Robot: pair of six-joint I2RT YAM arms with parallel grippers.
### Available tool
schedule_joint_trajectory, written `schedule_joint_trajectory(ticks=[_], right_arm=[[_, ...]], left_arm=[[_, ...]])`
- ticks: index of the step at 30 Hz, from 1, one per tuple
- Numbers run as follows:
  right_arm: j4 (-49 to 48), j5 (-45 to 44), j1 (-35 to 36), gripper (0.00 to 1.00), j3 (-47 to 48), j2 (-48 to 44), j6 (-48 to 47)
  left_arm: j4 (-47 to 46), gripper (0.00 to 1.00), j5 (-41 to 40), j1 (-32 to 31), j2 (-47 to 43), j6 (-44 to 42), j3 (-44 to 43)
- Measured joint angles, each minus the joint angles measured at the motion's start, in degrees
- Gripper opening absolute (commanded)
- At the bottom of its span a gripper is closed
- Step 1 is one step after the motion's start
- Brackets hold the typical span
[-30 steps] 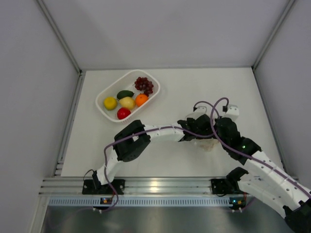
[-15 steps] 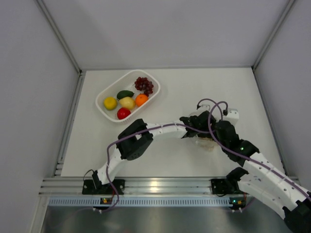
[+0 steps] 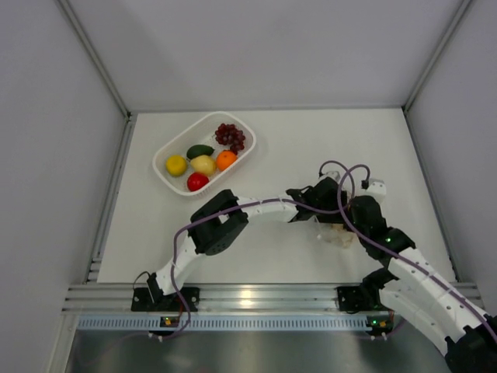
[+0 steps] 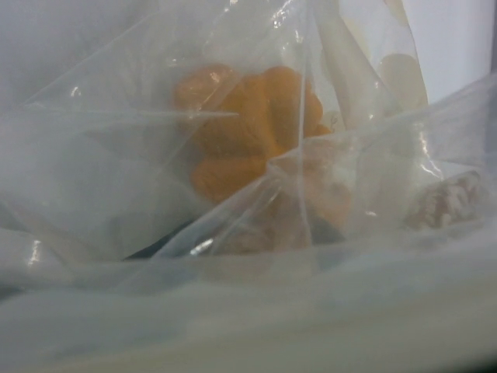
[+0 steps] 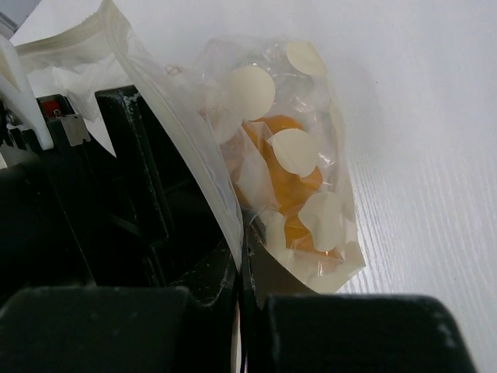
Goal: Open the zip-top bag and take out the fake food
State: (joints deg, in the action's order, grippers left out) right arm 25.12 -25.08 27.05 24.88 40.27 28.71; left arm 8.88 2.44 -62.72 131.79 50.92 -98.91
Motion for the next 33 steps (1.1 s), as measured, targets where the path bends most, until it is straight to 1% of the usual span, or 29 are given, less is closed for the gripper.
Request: schedule_joint_trajectory(ticks=[2,3,5,6,8,12,15,19,20,25,29,30,33], right_arm=[[0.3,0.8,-0.9,0.00,-0.1,-0.6,-0.2],[0.4,1.2,-1.4,0.00,-0.1,-0.8,-0.2],[0.3,2.0,-2.1,0.00,-0.1,-0.9,-0.3],[-0.2,2.2,-2.4,0.00,0.0,-0.8,-0.5],[0.2,2.6,-2.8,0.00,0.5,-0.9,-0.8],[0.2,6.8,-3.1,0.00,2.3,1.0,-1.1],[-0.9,11.6,-3.1,0.00,4.0,3.7,-0.6],[-6.1,19.4,-3.1,0.00,4.3,6.5,2.4],[-7.7,20.7,-3.1,0.00,4.3,7.0,3.5],[-21.1,30.5,-1.9,0.00,3.1,11.8,11.1],[-28.5,34.2,0.3,0.00,1.7,16.5,15.9],[-30.1,35.3,0.6,0.00,1.2,17.2,17.0],[-31.5,36.9,1.0,0.00,1.1,18.8,17.8]], left_arm=[[-2.2,0.61,1.4,0.0,0.0,1.1,1.1],[-3.5,0.61,2.1,0.0,0.0,1.9,1.7],[-4.9,0.63,4.2,0.0,0.0,2.8,2.5],[-5.5,0.67,4.9,-0.1,0.0,3.2,2.9],[-7.5,0.68,5.1,-0.2,-0.5,4.3,4.4],[-10.0,0.68,2.3,0.0,-3.8,5.0,9.8],[-8.1,0.71,-2.0,0.3,-7.2,3.9,13.3],[-5.5,0.74,-6.3,1.6,-13.6,1.9,20.9],[-4.6,0.77,-7.3,2.0,-15.4,1.3,22.7],[1.3,0.81,-12.9,3.8,-22.5,-0.8,28.6],[4.9,0.84,-16.5,4.8,-27.0,-2.0,31.7],[5.6,0.87,-17.2,4.9,-28.0,-2.3,32.3],[7.5,0.90,-18.6,4.9,-30.1,-2.6,33.2]])
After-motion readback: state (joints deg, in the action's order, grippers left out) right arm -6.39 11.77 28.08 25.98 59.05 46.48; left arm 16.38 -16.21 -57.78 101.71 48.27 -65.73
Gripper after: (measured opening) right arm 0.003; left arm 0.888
